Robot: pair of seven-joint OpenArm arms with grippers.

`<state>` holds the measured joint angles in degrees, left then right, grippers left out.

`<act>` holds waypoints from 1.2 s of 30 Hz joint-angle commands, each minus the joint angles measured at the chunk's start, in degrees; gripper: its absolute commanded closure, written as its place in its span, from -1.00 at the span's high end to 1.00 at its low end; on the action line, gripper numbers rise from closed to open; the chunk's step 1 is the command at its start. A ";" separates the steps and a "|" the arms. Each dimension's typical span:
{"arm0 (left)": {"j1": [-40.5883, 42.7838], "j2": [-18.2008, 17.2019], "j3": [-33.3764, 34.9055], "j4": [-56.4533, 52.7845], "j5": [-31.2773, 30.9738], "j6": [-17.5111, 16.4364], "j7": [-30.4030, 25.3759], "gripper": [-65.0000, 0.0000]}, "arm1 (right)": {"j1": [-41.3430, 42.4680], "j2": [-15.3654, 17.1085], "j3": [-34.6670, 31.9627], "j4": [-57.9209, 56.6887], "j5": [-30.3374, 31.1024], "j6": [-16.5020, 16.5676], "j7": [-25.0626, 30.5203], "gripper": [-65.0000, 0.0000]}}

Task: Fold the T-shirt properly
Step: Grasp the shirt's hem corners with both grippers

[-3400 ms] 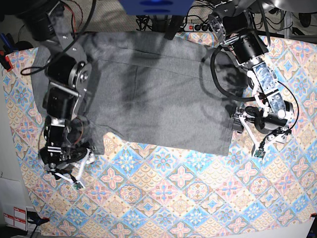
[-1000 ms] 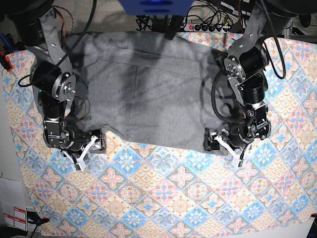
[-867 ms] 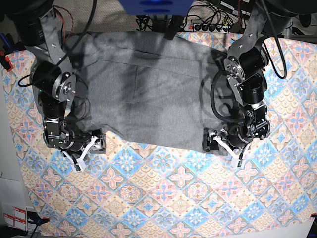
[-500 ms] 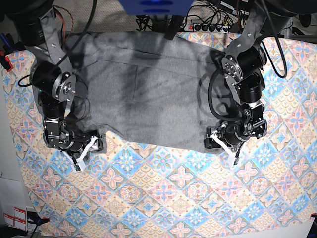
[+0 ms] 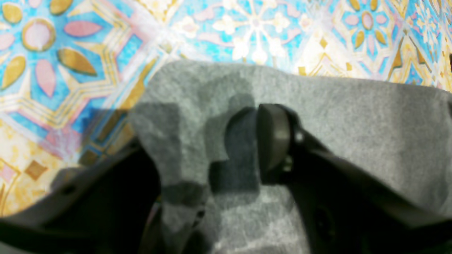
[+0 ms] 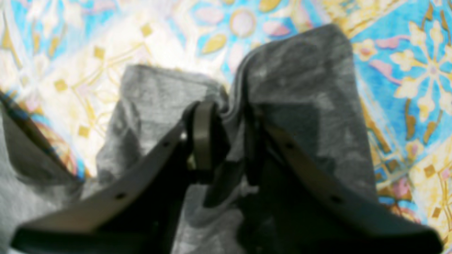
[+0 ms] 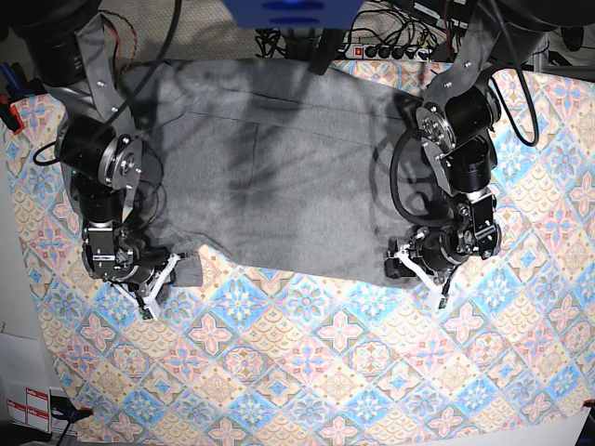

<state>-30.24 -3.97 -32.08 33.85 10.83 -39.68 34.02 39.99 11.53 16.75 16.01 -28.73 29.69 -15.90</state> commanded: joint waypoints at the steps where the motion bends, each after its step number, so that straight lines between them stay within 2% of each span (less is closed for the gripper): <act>1: -0.84 -0.12 0.21 0.40 0.38 -0.32 0.66 -0.30 | 2.08 0.56 0.08 0.91 0.12 -0.11 1.00 -0.71; 5: -0.84 -0.12 0.29 0.40 -0.06 -0.32 0.57 -0.70 | 2.08 0.56 0.08 0.91 0.12 -0.20 1.00 -0.81; 7: -0.84 -0.12 0.29 0.66 -0.06 -0.32 0.57 -0.81 | 2.08 0.56 0.08 1.97 0.56 -1.69 1.09 -0.85; 9: -0.84 -0.12 0.29 0.66 -0.15 -0.32 0.57 -0.81 | 1.90 0.56 0.08 4.17 0.47 -3.54 1.00 -0.87; 17: -1.10 -0.03 -0.06 0.66 -0.50 -0.32 -2.15 -0.84 | 2.17 0.47 0.08 9.09 0.20 -3.89 -3.13 -0.87; 21: -1.28 -0.30 -0.06 0.75 -5.60 -0.32 -2.15 -0.84 | 2.25 0.38 0.08 12.78 0.12 -3.89 -3.66 -0.86; 28: -2.86 -2.85 -0.06 0.66 -7.53 -0.32 -1.98 -0.84 | 6.39 0.29 0.08 13.04 0.47 -3.89 -5.86 -0.86; 32: -3.30 -3.37 -0.06 0.66 -7.53 -0.32 -1.89 -0.84 | 6.30 0.29 0.08 13.31 0.47 -6.35 -6.74 -0.86; 36: -3.12 -4.43 -0.06 0.57 -7.53 -0.32 -1.89 -0.84 | 5.86 0.38 0.17 13.31 0.47 -6.53 -9.37 -0.87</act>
<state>-31.68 -7.51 -32.12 33.63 4.23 -39.66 33.19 43.40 11.44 16.82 28.34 -28.60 23.49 -26.44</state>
